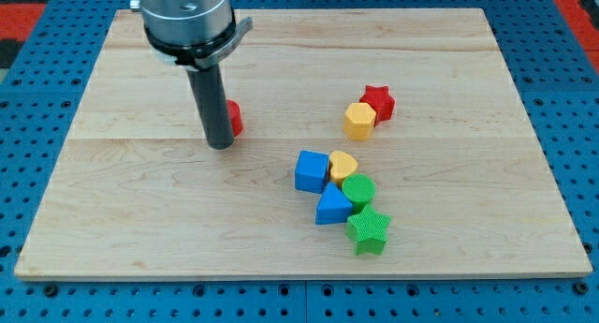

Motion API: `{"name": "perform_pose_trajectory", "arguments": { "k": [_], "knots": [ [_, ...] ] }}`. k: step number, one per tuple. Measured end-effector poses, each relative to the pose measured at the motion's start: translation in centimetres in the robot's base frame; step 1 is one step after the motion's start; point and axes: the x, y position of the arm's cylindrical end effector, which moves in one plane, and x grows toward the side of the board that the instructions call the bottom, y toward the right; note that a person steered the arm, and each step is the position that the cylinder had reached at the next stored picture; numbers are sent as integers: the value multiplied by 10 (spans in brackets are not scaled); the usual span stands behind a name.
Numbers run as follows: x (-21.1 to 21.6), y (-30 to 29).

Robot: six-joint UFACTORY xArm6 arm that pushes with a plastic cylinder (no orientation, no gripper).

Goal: Slide red circle slightly right

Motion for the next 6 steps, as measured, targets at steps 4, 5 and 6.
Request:
{"name": "perform_pose_trajectory", "arguments": {
  "k": [4, 5, 6],
  "knots": [
    [-50, 66],
    [-64, 60],
    [-86, 26]
  ]
}}
